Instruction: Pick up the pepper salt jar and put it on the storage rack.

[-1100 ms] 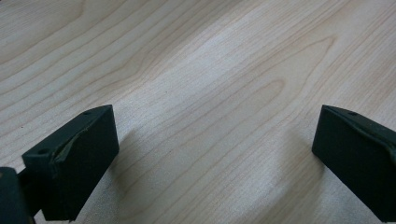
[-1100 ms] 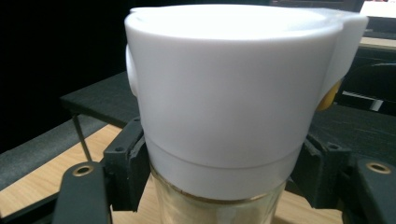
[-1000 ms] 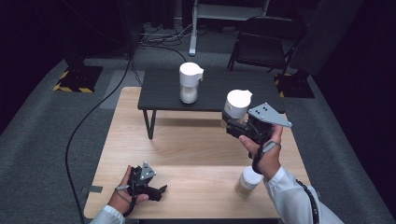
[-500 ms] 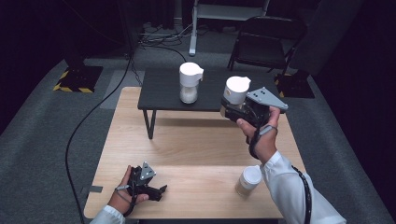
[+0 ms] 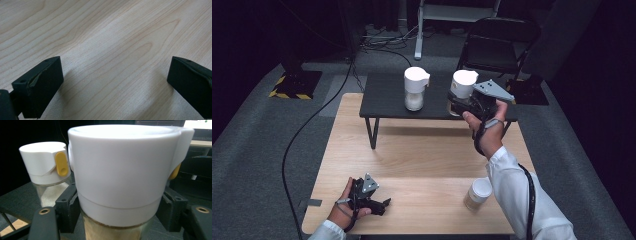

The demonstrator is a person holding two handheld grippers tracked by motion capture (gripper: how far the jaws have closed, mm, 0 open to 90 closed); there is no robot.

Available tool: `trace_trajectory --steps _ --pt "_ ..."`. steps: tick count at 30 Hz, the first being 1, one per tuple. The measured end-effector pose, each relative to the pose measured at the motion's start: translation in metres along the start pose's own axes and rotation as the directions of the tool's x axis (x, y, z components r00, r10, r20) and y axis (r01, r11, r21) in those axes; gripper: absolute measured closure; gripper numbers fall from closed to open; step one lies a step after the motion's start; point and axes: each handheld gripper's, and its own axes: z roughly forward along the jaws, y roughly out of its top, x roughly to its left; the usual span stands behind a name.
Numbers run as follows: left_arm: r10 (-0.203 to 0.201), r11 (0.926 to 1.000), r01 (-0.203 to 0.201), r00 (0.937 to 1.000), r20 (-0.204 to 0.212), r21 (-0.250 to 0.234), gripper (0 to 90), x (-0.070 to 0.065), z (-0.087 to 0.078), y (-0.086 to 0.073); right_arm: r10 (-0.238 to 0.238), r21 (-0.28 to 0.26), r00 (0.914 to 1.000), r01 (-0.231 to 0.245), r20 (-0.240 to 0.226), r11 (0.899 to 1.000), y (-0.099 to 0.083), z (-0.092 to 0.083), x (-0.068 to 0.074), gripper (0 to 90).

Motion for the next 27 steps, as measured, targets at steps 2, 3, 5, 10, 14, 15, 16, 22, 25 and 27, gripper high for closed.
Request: trace_trajectory --steps 2,3,5,10,14,15,16,22,25,27 --pt "0.000 1.0000 0.000 1.0000 0.000 0.000 0.4 0.000 0.000 0.000 0.001 -0.001 1.0000 -0.001 0.004 1.000 0.000 0.003 0.000 29.7" --pt "0.000 1.0000 0.000 1.0000 0.000 -0.001 0.4 0.000 0.000 0.000 0.005 0.000 1.0000 -0.005 0.006 1.000 0.000 0.005 0.000 29.7" --pt "-0.002 1.0000 0.002 1.0000 0.001 -0.001 0.4 0.000 0.000 0.000 0.006 -0.001 1.0000 -0.006 0.008 1.000 0.001 0.008 -0.001 29.7" --pt "0.000 1.0000 0.000 1.0000 0.000 -0.001 0.4 0.000 0.000 0.000 -0.003 0.001 0.9998 0.003 0.019 1.000 0.002 0.015 0.000 29.7" --pt "-0.002 1.0000 0.002 1.0000 0.001 -0.001 0.4 0.000 0.000 0.000 -0.001 0.009 0.9995 0.000 0.030 1.000 0.003 0.023 0.000 29.7" --pt "-0.002 1.0000 0.002 1.0000 0.001 -0.001 0.4 0.000 0.000 0.000 -0.002 0.009 0.9995 0.002 0.032 1.000 0.002 0.025 0.000 29.7" --pt "-0.002 1.0000 0.002 1.0000 0.001 -0.001 0.3 0.000 0.000 0.000 -0.003 0.008 0.9994 0.003 0.034 1.000 0.002 0.026 0.000 29.7" --pt "-0.002 1.0000 0.002 1.0000 0.002 -0.001 0.3 0.000 0.000 0.000 0.004 0.014 0.9994 -0.004 0.035 1.000 0.001 0.036 -0.002 29.7" --pt "-0.001 1.0000 0.001 1.0000 0.003 -0.001 0.2 0.000 0.000 0.000 0.006 0.009 0.9995 -0.006 0.032 1.000 0.000 0.039 -0.003 29.7" --pt "-0.001 1.0000 0.001 1.0000 0.003 -0.001 0.2 0.000 0.000 0.000 0.011 0.010 0.9995 -0.011 0.031 1.000 -0.002 0.041 -0.004 29.7"
